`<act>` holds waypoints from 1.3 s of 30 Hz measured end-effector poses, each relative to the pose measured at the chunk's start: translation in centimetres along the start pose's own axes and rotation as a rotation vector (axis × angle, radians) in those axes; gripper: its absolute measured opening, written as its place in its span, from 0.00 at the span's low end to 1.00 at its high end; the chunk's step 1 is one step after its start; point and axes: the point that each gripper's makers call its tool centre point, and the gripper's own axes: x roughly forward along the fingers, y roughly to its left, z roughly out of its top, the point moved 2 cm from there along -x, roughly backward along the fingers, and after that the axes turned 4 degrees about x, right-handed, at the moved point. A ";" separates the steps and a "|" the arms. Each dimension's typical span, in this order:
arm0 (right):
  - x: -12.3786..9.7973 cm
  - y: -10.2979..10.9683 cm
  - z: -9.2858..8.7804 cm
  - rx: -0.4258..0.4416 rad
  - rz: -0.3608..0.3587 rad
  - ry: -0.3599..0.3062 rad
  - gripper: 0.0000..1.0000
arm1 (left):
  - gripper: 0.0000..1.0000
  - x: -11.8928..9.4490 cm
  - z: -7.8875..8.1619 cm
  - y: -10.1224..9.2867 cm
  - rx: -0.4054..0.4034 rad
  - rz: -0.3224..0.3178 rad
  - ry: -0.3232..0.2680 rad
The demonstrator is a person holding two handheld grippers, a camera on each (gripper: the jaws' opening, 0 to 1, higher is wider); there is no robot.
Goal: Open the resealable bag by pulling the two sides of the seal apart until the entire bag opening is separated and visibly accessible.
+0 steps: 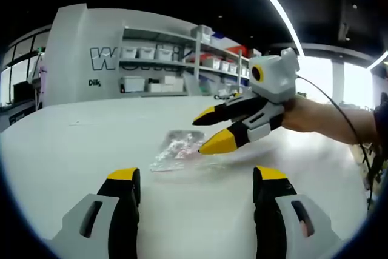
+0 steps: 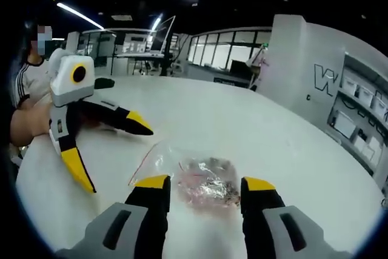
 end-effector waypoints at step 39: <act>1.3 -0.9 -0.6 0.009 -0.006 0.033 0.31 | 0.75 -0.1 -0.1 -0.1 0.004 -0.002 0.007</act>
